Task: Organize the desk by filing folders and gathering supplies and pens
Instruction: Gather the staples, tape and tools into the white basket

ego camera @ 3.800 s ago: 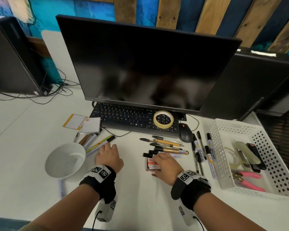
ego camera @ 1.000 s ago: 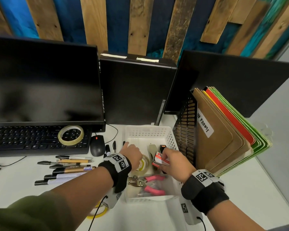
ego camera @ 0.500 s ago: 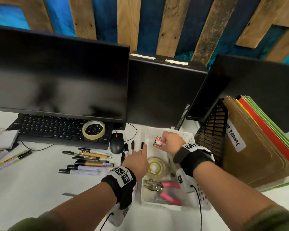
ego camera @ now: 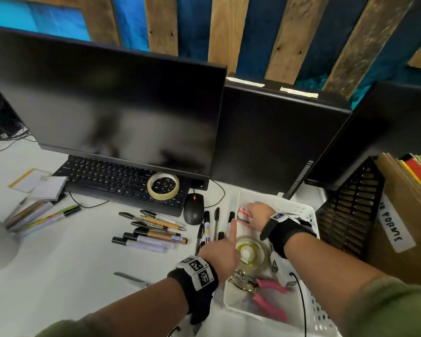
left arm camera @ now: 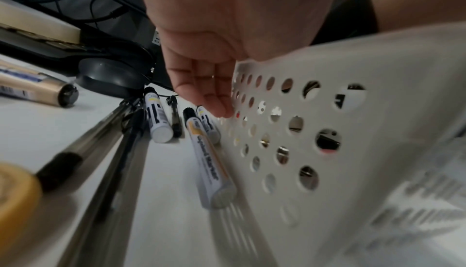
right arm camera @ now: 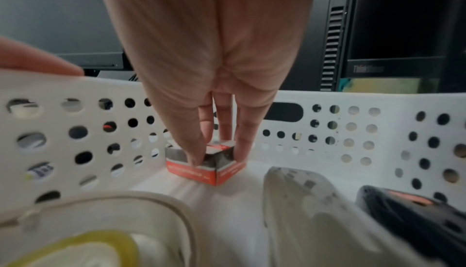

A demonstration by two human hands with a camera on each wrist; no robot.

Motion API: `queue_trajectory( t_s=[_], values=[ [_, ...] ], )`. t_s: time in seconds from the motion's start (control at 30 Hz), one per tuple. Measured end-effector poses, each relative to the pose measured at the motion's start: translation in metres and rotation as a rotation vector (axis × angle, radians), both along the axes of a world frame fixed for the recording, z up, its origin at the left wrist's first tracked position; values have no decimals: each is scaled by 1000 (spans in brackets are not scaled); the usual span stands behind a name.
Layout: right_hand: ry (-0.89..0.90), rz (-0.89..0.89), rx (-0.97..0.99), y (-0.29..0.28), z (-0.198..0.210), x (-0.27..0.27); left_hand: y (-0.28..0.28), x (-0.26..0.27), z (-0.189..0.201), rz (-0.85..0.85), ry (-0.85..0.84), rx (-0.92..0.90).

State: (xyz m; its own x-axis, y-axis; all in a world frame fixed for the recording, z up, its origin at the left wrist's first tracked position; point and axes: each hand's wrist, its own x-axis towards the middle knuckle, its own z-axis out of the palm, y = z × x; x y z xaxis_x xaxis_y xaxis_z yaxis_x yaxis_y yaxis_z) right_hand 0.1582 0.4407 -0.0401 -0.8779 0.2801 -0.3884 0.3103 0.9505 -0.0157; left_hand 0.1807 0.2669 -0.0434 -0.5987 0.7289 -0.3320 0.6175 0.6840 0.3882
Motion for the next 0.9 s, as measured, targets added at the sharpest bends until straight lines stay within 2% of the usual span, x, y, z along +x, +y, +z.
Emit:
queue_trajectory(
  t_s=[0.27, 0.5, 0.77, 0.9],
  values=[
    [-4, -34, 16, -2, 2, 3, 0, -4, 1, -13, -53, -4],
    [87, -29, 58, -16, 26, 7, -15, -21, 6, 45, -71, 123],
    [264, 13, 47, -71, 68, 3, -63, -59, 9, 114, 13, 158],
    [329, 48, 1, -113, 83, -4, -100, -79, 5, 185, -27, 151]
  ],
)
